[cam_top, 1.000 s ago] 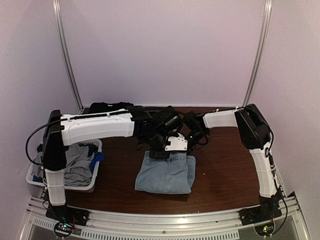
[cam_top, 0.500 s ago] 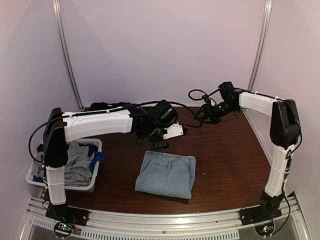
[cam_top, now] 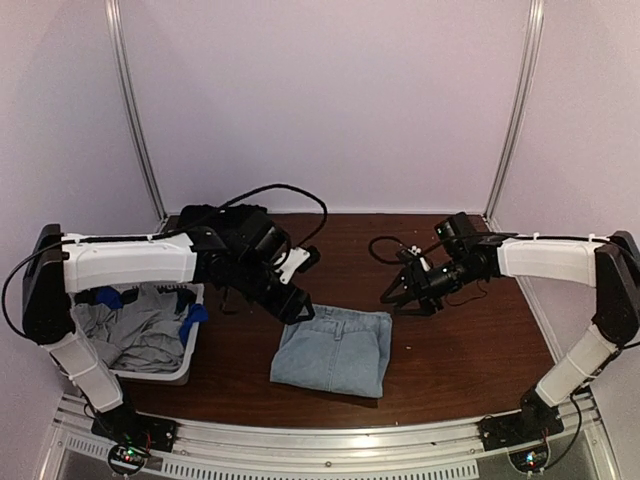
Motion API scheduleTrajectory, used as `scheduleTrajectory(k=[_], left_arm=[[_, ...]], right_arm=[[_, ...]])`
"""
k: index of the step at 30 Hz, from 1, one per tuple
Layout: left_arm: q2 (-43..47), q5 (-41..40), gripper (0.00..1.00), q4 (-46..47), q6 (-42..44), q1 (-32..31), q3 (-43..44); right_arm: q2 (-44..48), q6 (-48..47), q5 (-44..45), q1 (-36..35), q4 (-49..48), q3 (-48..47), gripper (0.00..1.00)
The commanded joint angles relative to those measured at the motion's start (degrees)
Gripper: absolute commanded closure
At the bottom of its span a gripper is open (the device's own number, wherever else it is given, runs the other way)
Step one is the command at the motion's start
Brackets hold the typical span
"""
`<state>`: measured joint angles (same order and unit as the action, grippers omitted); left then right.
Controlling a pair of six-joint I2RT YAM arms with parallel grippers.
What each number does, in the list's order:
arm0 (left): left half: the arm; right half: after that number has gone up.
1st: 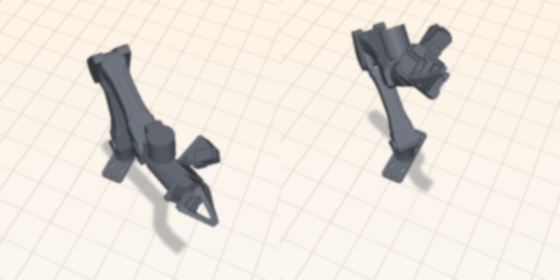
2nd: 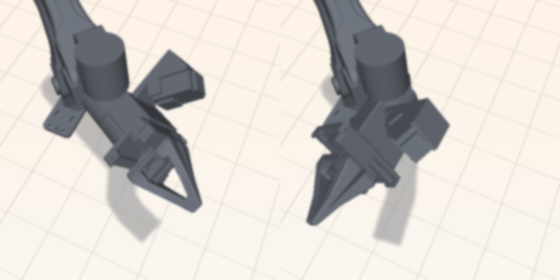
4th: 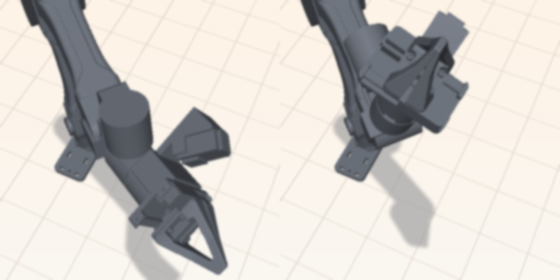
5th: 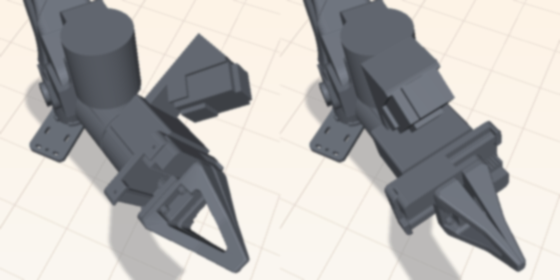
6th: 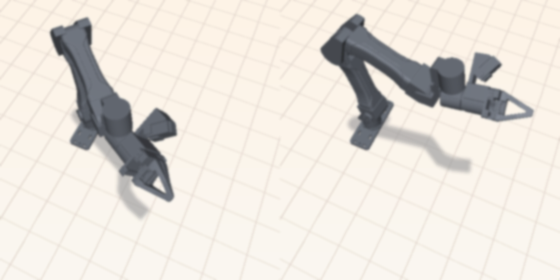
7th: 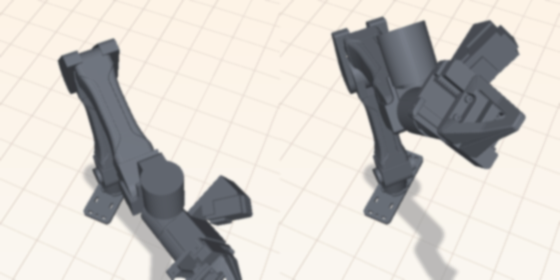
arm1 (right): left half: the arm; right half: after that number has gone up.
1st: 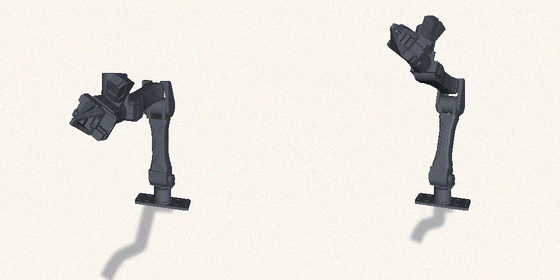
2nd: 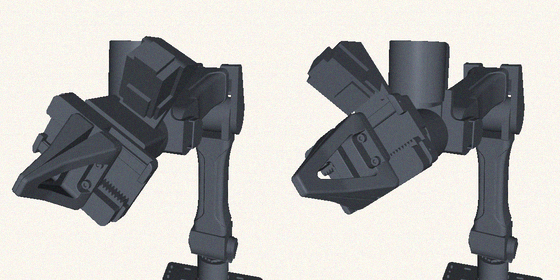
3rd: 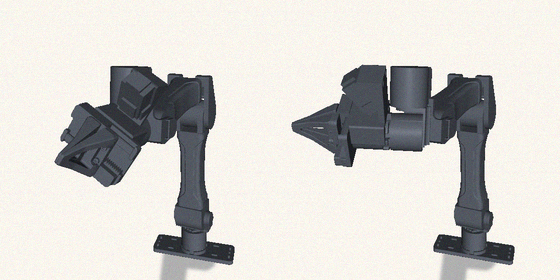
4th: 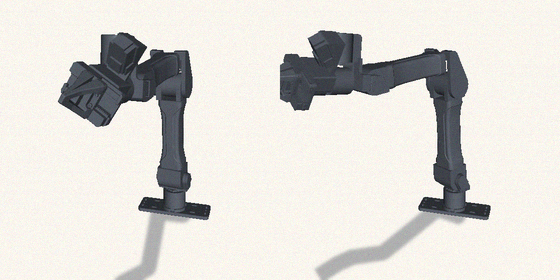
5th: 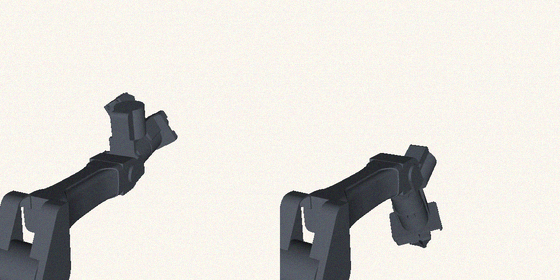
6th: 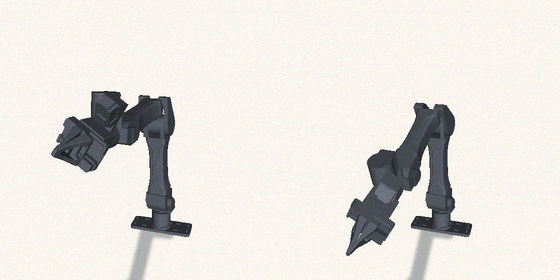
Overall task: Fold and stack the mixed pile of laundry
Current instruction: Adjust the square-folded skirt at the center of the board.
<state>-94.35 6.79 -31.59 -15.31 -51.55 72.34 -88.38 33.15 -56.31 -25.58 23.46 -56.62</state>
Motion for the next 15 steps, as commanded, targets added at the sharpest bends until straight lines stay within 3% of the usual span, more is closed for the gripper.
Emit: scheduleTrajectory(k=[1, 7, 15], left_arm=[[-1.66, 12.18, 0.35, 12.54, -15.16, 0.75, -5.89], [-6.94, 13.91, 0.38, 15.47, -18.29, 0.84, -6.86], [-7.5, 9.36, 0.37, 13.59, -20.58, 1.8, -6.75]], right_arm=[[-0.29, 3.91, -0.82, -2.16, -4.7, 3.39, 0.42], [-5.63, 3.61, 1.12, -4.44, -5.07, 2.83, 0.42], [-11.73, 1.88, 4.0, -7.57, -3.17, 0.67, 0.41]])
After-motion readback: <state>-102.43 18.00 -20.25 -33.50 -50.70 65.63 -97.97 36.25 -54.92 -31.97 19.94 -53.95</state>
